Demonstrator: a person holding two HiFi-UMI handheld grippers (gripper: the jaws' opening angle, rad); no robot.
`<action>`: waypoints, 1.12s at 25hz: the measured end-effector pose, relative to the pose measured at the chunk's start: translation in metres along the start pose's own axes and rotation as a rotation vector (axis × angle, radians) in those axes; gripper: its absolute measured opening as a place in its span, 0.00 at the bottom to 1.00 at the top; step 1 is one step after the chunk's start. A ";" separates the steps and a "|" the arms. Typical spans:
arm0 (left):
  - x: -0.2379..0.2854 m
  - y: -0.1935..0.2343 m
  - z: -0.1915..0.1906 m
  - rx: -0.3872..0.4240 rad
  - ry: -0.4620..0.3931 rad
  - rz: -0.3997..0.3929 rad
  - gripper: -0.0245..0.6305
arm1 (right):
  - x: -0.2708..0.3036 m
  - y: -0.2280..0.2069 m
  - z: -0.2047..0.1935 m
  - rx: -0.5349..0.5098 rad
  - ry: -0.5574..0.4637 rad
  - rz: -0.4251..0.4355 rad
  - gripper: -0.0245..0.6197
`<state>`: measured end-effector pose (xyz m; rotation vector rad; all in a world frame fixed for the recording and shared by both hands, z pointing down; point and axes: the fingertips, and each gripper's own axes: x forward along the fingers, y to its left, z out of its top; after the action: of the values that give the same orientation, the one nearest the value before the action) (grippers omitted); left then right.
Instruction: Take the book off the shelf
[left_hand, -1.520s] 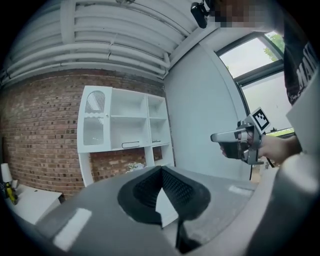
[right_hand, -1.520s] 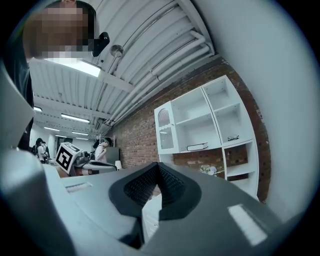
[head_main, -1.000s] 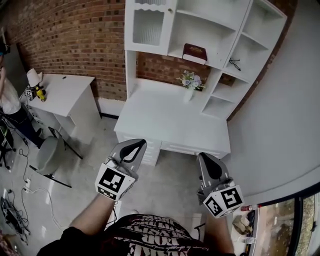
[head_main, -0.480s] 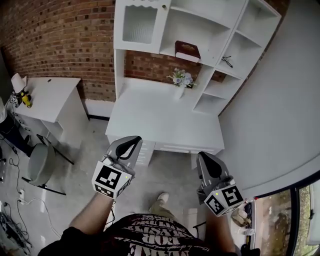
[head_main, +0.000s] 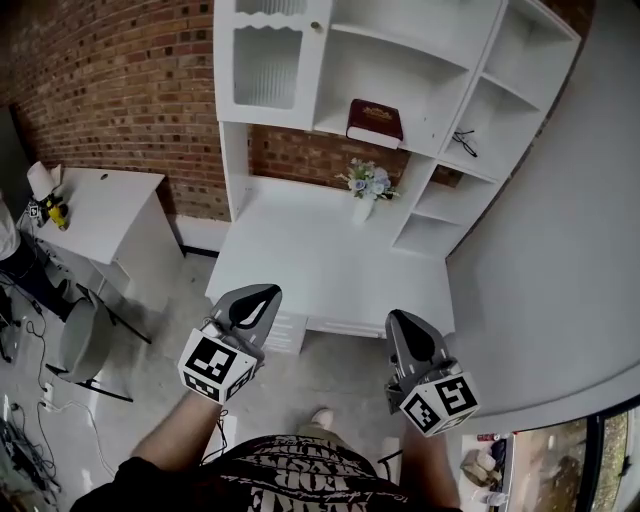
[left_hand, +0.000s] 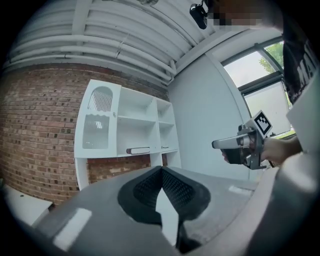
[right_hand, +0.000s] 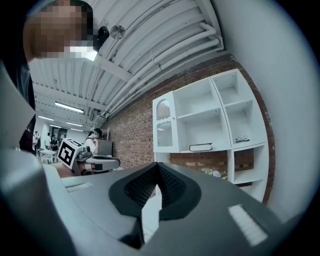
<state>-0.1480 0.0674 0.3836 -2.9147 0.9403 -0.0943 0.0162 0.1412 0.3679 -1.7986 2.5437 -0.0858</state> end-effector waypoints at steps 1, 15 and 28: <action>0.010 0.002 -0.001 -0.004 0.005 0.006 0.04 | 0.006 -0.009 0.000 0.003 -0.001 0.010 0.07; 0.138 -0.013 0.017 0.046 -0.002 0.064 0.04 | 0.041 -0.139 0.015 0.009 -0.043 0.083 0.07; 0.151 0.019 0.000 0.029 0.065 0.140 0.04 | 0.082 -0.167 0.008 0.065 -0.034 0.130 0.07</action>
<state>-0.0362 -0.0362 0.3873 -2.8250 1.1402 -0.1934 0.1465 0.0077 0.3711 -1.5944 2.5934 -0.1324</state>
